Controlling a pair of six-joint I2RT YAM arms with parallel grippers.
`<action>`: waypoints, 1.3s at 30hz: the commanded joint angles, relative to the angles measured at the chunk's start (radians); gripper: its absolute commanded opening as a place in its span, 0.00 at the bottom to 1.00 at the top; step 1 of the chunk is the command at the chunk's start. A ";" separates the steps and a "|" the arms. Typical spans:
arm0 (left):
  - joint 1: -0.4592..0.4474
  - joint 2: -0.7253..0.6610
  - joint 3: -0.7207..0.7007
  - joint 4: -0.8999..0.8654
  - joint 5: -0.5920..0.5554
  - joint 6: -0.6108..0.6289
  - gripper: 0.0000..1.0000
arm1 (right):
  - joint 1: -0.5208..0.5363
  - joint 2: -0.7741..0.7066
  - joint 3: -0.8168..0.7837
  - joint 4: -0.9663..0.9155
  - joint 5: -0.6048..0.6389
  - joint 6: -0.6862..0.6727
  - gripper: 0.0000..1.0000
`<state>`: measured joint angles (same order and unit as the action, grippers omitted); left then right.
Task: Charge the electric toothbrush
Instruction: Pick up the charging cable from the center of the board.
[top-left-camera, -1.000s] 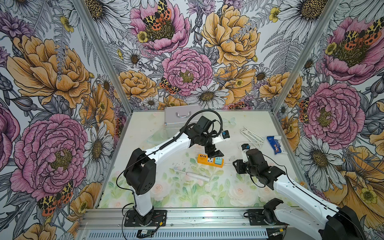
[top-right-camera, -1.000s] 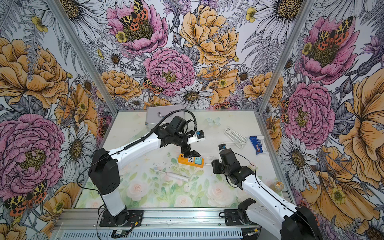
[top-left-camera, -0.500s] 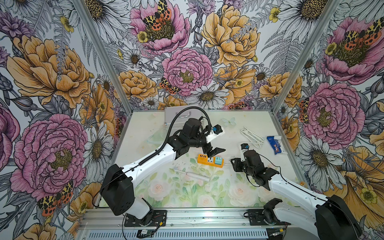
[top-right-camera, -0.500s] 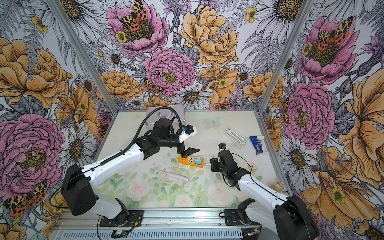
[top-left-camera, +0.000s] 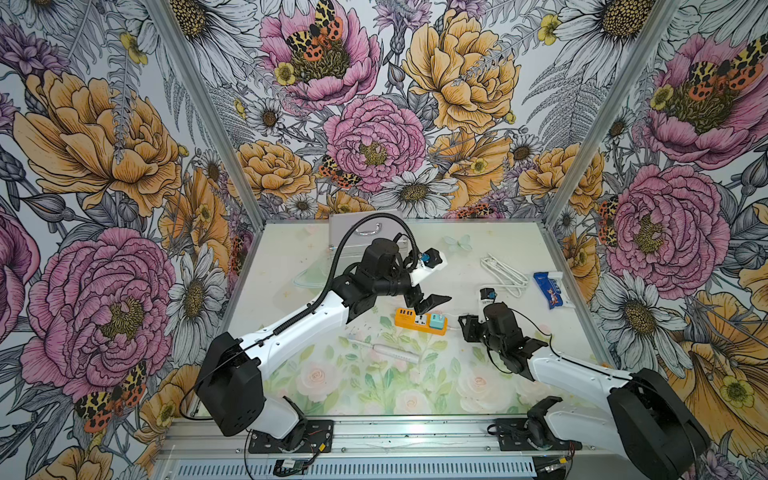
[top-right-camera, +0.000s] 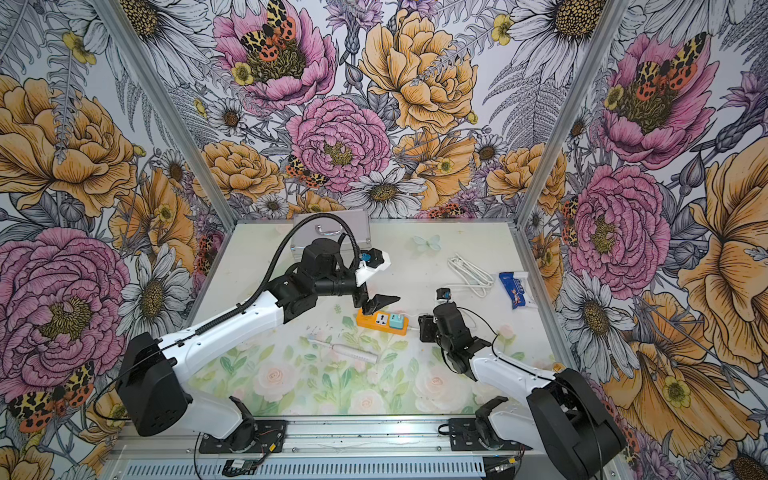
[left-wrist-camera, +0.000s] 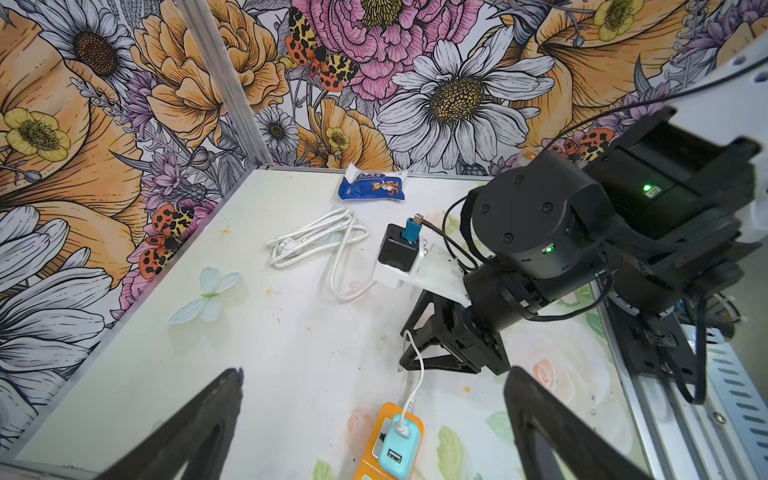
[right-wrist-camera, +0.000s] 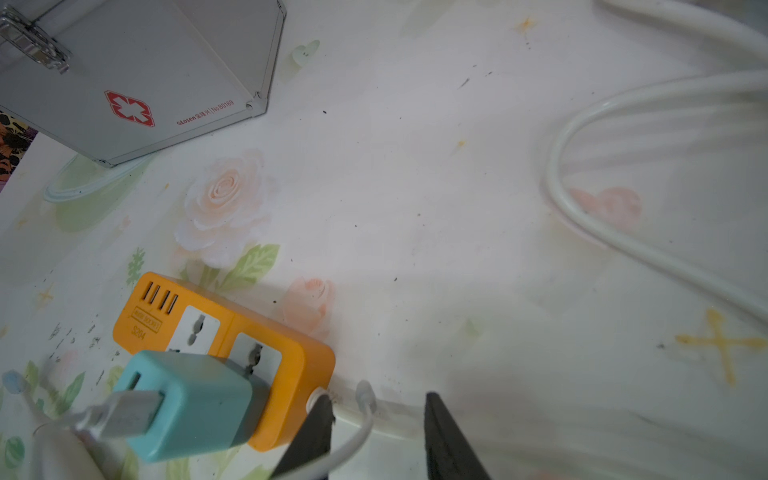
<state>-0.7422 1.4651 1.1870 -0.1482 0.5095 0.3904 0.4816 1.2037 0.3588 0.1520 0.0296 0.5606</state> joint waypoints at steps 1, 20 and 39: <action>0.000 -0.032 -0.013 0.028 -0.014 -0.024 0.99 | 0.010 0.035 0.011 0.053 0.003 -0.003 0.36; -0.002 -0.020 -0.004 0.016 -0.017 -0.021 0.99 | 0.011 0.074 0.037 0.067 -0.003 -0.016 0.21; -0.007 -0.006 0.001 0.000 -0.074 -0.016 0.99 | 0.013 0.039 0.061 -0.005 -0.028 -0.030 0.00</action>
<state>-0.7422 1.4651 1.1843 -0.1452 0.4820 0.3904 0.4877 1.2697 0.3801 0.1795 0.0097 0.5411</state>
